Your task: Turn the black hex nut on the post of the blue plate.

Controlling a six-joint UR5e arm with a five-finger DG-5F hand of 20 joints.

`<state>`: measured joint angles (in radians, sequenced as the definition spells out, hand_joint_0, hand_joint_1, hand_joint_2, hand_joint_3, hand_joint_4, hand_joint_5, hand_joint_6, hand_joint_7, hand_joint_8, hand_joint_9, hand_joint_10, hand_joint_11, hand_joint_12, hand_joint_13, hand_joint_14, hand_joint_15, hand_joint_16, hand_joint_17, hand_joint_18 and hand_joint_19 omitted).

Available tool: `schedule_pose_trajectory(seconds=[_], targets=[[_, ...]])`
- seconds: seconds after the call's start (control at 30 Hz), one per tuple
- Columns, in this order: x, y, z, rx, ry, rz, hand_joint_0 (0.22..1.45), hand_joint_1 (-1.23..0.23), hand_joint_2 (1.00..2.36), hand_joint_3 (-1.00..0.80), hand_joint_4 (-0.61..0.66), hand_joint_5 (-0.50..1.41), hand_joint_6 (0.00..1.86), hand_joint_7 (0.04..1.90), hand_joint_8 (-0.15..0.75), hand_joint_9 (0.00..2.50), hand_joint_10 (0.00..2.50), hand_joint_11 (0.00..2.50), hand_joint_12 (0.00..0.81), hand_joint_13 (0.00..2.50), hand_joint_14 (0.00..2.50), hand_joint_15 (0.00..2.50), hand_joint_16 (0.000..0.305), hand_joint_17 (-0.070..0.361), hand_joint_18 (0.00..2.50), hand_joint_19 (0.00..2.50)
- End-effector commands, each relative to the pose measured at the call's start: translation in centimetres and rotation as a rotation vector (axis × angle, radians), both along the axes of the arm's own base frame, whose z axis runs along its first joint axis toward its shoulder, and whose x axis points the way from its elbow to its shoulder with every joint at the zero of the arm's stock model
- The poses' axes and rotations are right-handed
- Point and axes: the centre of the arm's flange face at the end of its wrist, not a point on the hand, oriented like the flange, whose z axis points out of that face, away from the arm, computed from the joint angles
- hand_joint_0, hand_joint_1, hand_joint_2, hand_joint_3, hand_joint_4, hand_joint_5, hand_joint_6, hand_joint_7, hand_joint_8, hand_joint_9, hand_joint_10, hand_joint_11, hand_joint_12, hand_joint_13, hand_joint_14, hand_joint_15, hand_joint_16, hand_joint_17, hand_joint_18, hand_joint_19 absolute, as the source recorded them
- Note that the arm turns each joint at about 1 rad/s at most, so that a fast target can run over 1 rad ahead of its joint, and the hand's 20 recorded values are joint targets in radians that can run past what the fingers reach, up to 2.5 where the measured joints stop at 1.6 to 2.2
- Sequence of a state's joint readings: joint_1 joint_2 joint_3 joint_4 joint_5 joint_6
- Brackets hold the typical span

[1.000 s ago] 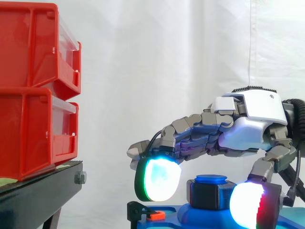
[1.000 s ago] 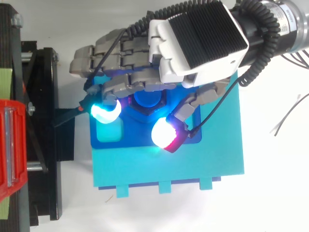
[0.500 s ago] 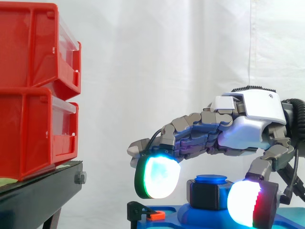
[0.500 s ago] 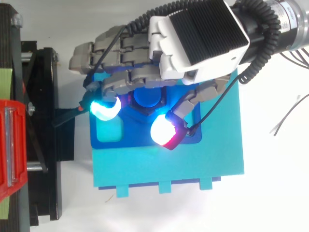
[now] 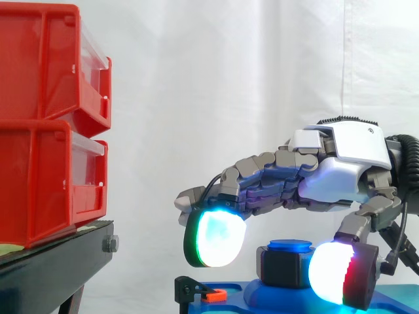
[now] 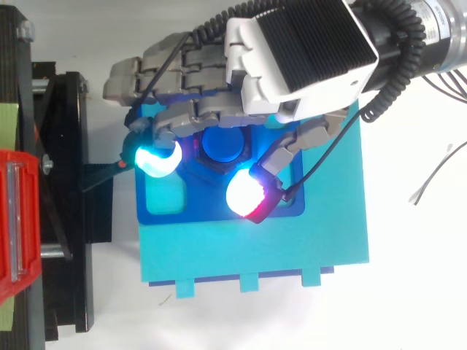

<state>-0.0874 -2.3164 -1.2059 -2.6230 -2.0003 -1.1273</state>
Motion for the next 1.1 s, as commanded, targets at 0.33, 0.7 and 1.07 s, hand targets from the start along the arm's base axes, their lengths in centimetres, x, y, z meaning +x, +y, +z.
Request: schedule_pose_trajectory(seconds=[0.33, 0.7, 1.07], targets=[[-0.01, -0.17, -0.02, 0.001, -0.002, -0.008, 0.47, -0.83, 1.0, -0.5, 0.29, -0.25, 0.5, 0.97, 0.257, 0.16, 0.0, 0.04, 0.386, 0.22, 0.0, 0.11, 0.054, 0.122, 0.31, 0.36], [-0.06, -0.37, -0.08, -0.002, 0.003, -0.019, 0.44, -0.81, 1.0, -0.5, 0.3, -0.25, 0.5, 0.97, 0.261, 0.16, 0.0, 0.03, 0.396, 0.22, 0.0, 0.12, 0.056, 0.126, 0.3, 0.35], [-0.27, -0.46, -0.32, -0.005, 0.02, -0.021, 0.42, -0.79, 1.0, -0.5, 0.31, -0.24, 0.5, 0.97, 0.267, 0.16, 0.0, 0.02, 0.405, 0.22, 0.0, 0.11, 0.058, 0.13, 0.3, 0.35]])
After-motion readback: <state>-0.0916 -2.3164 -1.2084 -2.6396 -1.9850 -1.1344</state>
